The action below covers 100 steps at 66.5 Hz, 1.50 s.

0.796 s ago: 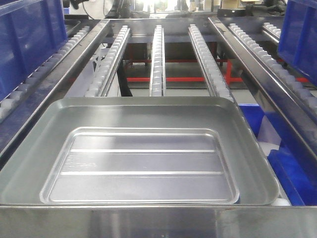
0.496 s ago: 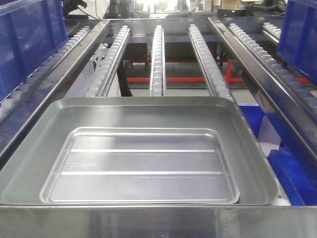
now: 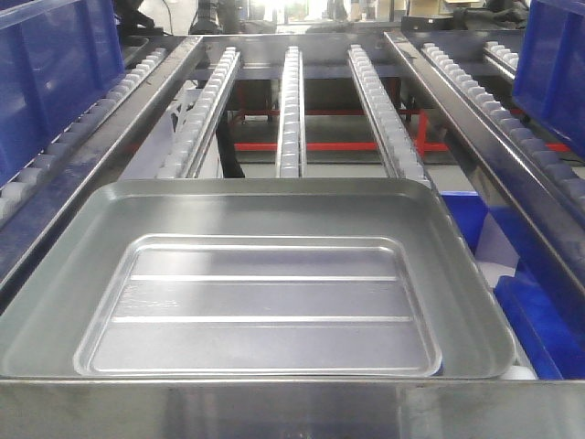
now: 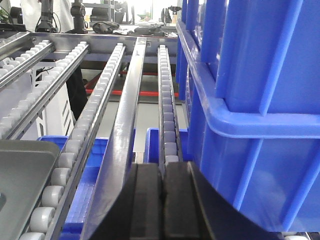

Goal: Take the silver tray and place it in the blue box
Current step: 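Lower both grippers toward the long edges of the silver tray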

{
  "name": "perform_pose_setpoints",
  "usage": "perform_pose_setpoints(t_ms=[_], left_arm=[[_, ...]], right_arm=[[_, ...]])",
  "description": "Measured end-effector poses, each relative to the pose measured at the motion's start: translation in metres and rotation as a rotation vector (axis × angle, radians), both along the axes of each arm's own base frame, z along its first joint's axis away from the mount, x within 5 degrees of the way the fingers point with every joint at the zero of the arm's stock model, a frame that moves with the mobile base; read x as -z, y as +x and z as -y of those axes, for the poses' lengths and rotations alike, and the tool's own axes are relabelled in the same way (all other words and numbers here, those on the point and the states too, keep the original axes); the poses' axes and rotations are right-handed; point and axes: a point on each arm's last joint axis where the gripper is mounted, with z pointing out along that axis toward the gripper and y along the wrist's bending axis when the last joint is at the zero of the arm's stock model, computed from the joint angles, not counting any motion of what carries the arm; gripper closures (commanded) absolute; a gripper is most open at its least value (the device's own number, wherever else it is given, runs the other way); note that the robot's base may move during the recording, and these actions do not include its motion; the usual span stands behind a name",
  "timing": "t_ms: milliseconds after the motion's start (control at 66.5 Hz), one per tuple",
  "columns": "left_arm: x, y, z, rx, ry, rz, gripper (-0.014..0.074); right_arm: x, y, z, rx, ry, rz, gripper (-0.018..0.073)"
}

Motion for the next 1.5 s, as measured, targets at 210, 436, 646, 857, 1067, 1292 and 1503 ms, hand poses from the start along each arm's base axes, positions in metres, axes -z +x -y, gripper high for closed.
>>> perform_pose_setpoints(t_ms=[210,436,646,857,1067,1292,1503], left_arm=[[-0.001,0.0,0.0,0.001,-0.001,0.015,0.0603],[-0.033,-0.003,-0.002,-0.018,-0.001,-0.187,0.0603],[-0.064,0.024,0.005,0.014,-0.101,-0.574,0.0603],[-0.047,0.068,0.018,0.049,-0.231,-0.974,0.0603],[-0.018,0.098,0.028,0.044,-0.39,-1.18,0.0603],[-0.004,0.119,0.034,0.025,-0.486,-1.249,0.0602],[-0.031,0.124,0.074,0.216,-0.397,-1.238,0.0602]], right_arm=[[-0.006,-0.001,0.0,-0.002,-0.004,0.055,0.0505],[-0.038,-0.003,0.0,0.006,0.008,-0.095,0.0505],[-0.063,0.024,0.003,0.014,0.036,-0.468,0.0505],[-0.057,0.061,0.004,0.007,0.098,-0.792,0.0505],[-0.046,0.073,-0.004,-0.032,0.257,-0.886,0.0505],[-0.034,0.086,-0.011,-0.061,0.386,-1.007,0.0501],[-0.043,0.098,-0.04,-0.2,0.388,-1.113,0.0498]])
